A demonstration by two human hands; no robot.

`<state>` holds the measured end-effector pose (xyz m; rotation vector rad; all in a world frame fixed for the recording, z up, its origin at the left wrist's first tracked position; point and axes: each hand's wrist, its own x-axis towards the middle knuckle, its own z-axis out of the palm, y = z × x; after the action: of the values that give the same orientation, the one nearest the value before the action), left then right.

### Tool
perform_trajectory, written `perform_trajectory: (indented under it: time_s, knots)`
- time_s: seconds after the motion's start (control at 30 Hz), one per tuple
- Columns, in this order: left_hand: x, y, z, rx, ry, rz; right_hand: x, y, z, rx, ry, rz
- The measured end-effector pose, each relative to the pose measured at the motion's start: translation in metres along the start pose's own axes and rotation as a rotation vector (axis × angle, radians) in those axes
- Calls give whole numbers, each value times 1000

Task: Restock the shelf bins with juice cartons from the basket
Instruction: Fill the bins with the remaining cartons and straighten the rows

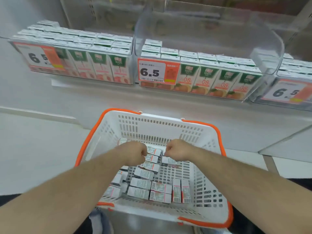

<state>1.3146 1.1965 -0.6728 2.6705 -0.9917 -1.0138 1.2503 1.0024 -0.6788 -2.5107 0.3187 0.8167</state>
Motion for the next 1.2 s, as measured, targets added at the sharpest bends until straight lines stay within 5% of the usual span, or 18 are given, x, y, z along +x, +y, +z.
perform_trajectory:
  time_s: [0.1, 0.23, 0.57, 0.93, 1.03, 1.2]
  knots:
    - [18, -4, 38, -79, -90, -43, 10, 27, 26, -85, -198, 100]
    - [43, -9, 75, -126, -130, -131, 21, 56, 58, -65, -239, 197]
    - [92, 4, 129, -188, -36, -552, 66, 86, 92, 144, 89, 433]
    - [95, -14, 113, -358, -44, -529, 105, 63, 115, 447, 141, 723]
    - [89, -21, 83, -550, -58, -510, 100, 59, 111, 511, 168, 745]
    - [70, -24, 36, -1425, -153, -606, 71, 80, 83, 1023, 176, 804]
